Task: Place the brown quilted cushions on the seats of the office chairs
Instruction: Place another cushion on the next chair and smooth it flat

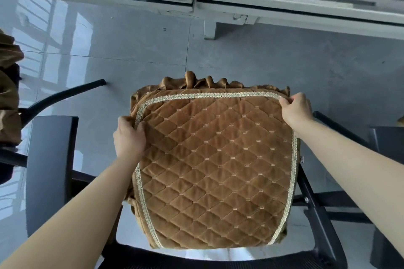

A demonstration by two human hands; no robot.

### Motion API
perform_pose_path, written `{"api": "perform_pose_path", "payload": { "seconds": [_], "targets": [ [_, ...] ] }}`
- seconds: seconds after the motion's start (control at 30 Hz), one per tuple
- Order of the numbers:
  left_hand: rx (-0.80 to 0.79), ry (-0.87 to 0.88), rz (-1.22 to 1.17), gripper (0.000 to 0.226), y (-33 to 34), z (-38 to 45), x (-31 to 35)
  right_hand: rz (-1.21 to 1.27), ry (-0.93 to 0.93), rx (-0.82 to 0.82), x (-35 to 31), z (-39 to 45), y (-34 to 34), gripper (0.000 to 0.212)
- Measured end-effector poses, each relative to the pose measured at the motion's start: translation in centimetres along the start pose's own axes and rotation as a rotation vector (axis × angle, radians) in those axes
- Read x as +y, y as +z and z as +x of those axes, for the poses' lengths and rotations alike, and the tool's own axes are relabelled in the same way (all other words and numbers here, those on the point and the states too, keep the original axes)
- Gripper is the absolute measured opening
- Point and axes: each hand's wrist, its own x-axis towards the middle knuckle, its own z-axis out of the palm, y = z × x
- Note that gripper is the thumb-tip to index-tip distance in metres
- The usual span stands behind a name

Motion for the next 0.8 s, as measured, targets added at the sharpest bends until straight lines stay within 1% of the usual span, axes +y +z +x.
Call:
{"api": "perform_pose_path", "payload": {
  "seconds": [0.1, 0.17, 0.23, 0.37, 0.47, 0.63, 0.73, 0.8],
  "targets": [
    [0.02, 0.022, -0.045, 0.035, -0.3, 1.7, 1.2, 0.067, -0.027, 0.043, -1.5, 0.2, 0.0, 0.039],
    [-0.024, 0.004, -0.016, 0.039, -0.3, 2.5, 1.6, 0.057, -0.026, 0.045, -1.8, 0.4, -0.1, 0.039],
    [-0.09, -0.027, 0.021, 0.045, -0.2, 2.9, 1.4, 0.07, -0.003, 0.013, -1.6, 0.3, 0.0, 0.04],
    [-0.162, -0.075, 0.046, 0.048, 0.2, 3.2, 0.0, 0.1, 0.132, -0.038, -0.3, -0.4, 0.2, 0.058],
    [-0.174, -0.088, 0.026, 0.044, 0.6, 2.9, -0.4, 0.154, 0.217, -0.129, 1.4, -0.9, 0.2, 0.062],
    [-0.155, -0.047, 0.083, 0.043, 1.1, 1.6, -1.3, 0.187, 0.213, -0.132, 3.3, -1.3, -0.2, 0.062],
    [-0.171, 0.006, 0.139, 0.039, 0.2, 2.4, -1.5, 0.177, 0.185, -0.17, 3.6, -2.0, 0.4, 0.06],
    [-0.175, 0.007, 0.128, 0.037, 0.0, 2.9, -1.4, 0.204, 0.187, -0.206, 3.8, -2.2, 0.7, 0.059]
  ]
}}
